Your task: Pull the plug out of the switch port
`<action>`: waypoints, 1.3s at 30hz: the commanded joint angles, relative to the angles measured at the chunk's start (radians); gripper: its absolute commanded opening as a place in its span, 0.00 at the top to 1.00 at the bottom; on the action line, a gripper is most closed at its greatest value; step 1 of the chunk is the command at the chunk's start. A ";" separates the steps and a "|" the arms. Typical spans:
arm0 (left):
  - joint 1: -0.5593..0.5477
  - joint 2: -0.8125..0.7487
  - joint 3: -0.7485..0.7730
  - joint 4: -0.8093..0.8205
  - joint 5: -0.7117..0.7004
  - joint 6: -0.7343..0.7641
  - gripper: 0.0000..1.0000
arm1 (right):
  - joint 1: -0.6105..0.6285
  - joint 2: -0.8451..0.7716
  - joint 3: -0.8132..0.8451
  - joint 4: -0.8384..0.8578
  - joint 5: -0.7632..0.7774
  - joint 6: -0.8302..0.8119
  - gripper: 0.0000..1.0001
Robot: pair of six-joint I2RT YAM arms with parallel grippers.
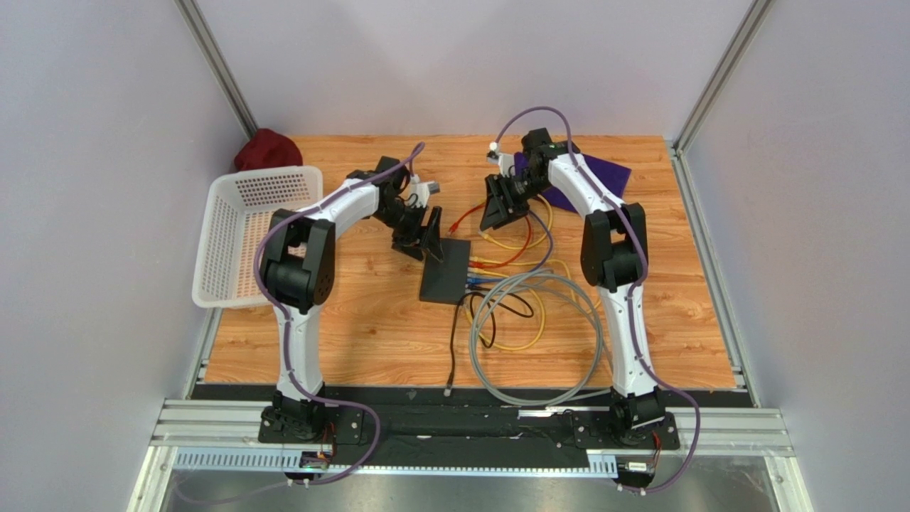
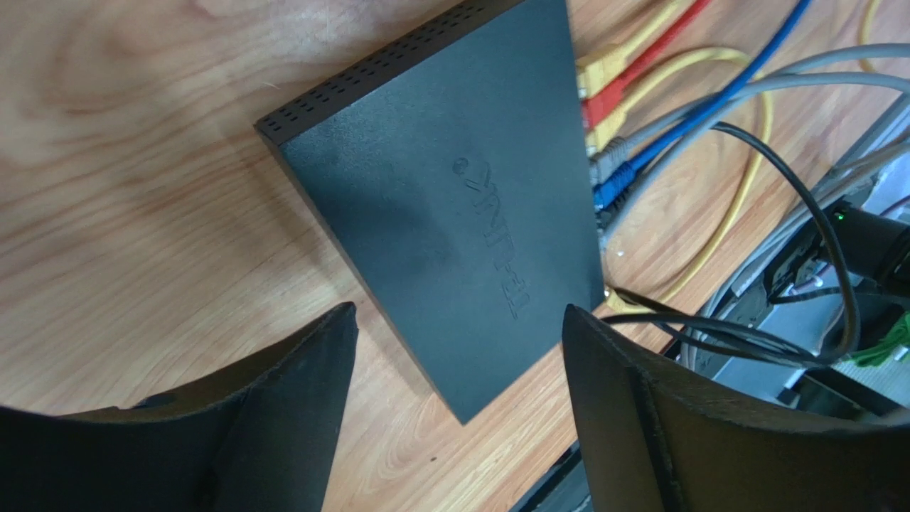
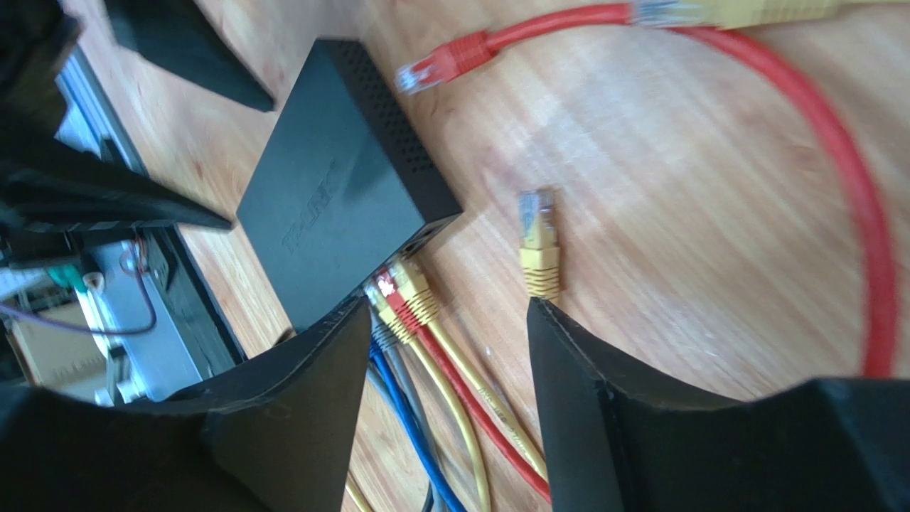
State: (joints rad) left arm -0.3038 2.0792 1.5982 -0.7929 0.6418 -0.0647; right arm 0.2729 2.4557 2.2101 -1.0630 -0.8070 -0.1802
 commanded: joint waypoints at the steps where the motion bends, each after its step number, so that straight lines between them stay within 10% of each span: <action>1: 0.008 0.031 0.031 -0.023 -0.004 0.006 0.27 | 0.034 -0.021 0.005 -0.099 -0.053 -0.140 0.43; 21: -0.031 0.150 0.114 -0.080 -0.071 0.026 0.76 | 0.074 0.081 -0.029 -0.097 -0.046 -0.211 0.52; 39: -0.031 0.168 0.131 -0.091 -0.093 0.025 0.85 | 0.103 0.138 -0.041 -0.143 -0.074 -0.239 0.52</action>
State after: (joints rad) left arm -0.3191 2.2086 1.7161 -0.9001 0.5949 -0.0605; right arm 0.3576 2.5431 2.1544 -1.2057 -0.9131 -0.3836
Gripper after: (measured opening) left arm 0.167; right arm 0.482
